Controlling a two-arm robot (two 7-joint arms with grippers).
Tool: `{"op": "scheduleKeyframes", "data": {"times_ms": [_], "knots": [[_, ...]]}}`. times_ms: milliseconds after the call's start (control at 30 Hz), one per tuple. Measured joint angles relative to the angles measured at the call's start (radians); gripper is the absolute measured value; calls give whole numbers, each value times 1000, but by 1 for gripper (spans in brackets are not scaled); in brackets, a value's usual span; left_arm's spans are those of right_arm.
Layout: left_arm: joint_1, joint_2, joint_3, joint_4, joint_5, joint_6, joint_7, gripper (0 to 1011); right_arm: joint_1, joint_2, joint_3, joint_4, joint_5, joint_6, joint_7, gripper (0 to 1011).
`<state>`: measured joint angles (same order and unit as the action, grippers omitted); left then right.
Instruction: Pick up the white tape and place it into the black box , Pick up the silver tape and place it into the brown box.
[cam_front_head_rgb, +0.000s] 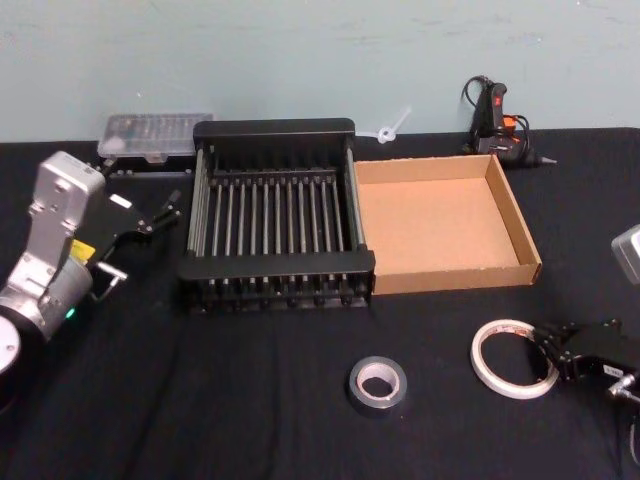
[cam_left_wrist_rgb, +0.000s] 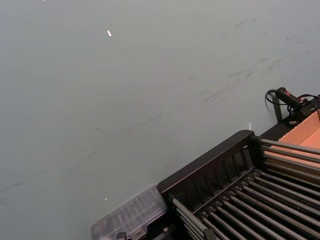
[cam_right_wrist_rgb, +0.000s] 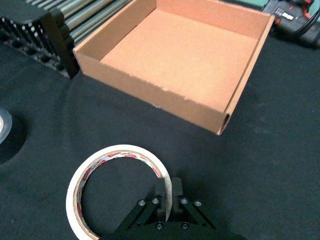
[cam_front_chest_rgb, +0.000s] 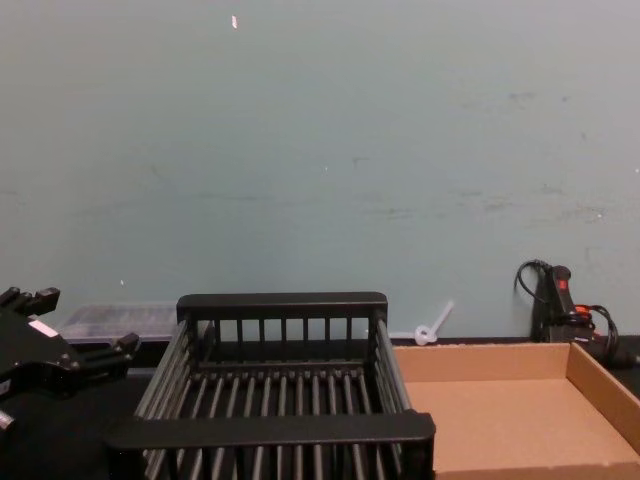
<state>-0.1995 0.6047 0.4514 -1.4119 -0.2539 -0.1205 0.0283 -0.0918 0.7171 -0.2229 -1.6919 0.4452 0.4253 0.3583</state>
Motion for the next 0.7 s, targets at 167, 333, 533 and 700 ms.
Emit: {"op": "scheduleKeyframes", "data": {"times_ms": [167, 333, 533, 700], "knots": [[0, 0, 0, 0, 0, 0, 0, 1001, 2, -8, 16, -5, 9, -15, -1, 77], [0, 0, 0, 0, 0, 0, 0, 1002, 10, -20, 34, -15, 18, -38, -9, 77], [0, 0, 0, 0, 0, 0, 0, 1001, 36, -42, 43, -18, 23, -57, -20, 77], [0, 0, 0, 0, 0, 0, 0, 1001, 62, -58, 42, -15, 20, -70, -29, 77]]}}
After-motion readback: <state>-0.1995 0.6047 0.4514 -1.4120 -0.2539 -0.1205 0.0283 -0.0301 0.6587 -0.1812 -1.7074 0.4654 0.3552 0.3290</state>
